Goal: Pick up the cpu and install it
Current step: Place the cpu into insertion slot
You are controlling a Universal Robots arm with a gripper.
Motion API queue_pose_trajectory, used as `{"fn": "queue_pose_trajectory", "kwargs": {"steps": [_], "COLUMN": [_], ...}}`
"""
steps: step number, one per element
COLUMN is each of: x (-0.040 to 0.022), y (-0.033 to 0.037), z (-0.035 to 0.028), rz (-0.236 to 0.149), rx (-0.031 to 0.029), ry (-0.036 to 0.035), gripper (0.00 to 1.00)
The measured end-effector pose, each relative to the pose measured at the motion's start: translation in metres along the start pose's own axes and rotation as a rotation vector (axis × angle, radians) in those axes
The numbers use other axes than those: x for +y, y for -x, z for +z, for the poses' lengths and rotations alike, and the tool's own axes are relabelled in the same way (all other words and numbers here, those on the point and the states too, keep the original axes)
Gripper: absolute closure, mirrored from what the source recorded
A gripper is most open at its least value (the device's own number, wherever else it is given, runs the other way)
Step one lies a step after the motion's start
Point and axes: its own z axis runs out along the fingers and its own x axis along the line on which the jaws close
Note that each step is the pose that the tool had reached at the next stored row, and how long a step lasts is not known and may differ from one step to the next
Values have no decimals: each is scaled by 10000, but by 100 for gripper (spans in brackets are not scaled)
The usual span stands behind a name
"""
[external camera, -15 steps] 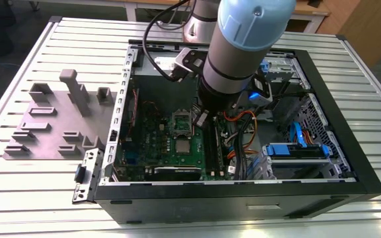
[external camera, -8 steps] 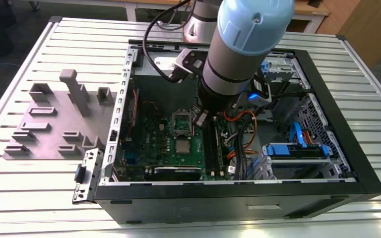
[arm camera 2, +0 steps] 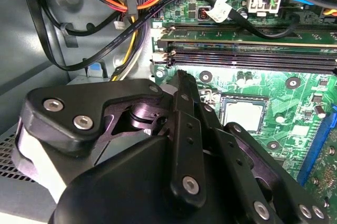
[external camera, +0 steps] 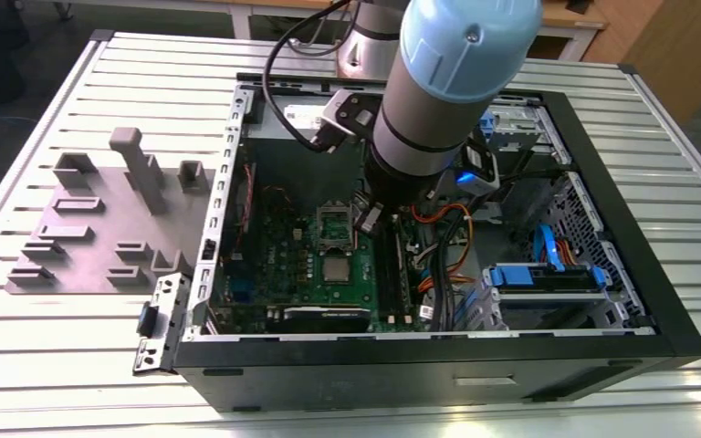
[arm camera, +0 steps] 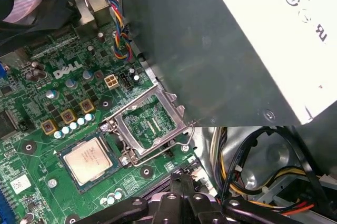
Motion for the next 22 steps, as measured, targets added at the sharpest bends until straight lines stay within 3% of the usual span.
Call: {"fn": "queue_pose_trajectory", "kwargs": {"steps": [5,16,22], "x": [0,16,46], "y": [2,22,49], "z": [8,115,175], "rz": [-154,-169,-239], "rx": [11,-315,-343], "ry": [35,241,280], "gripper": [89,89,89]}}
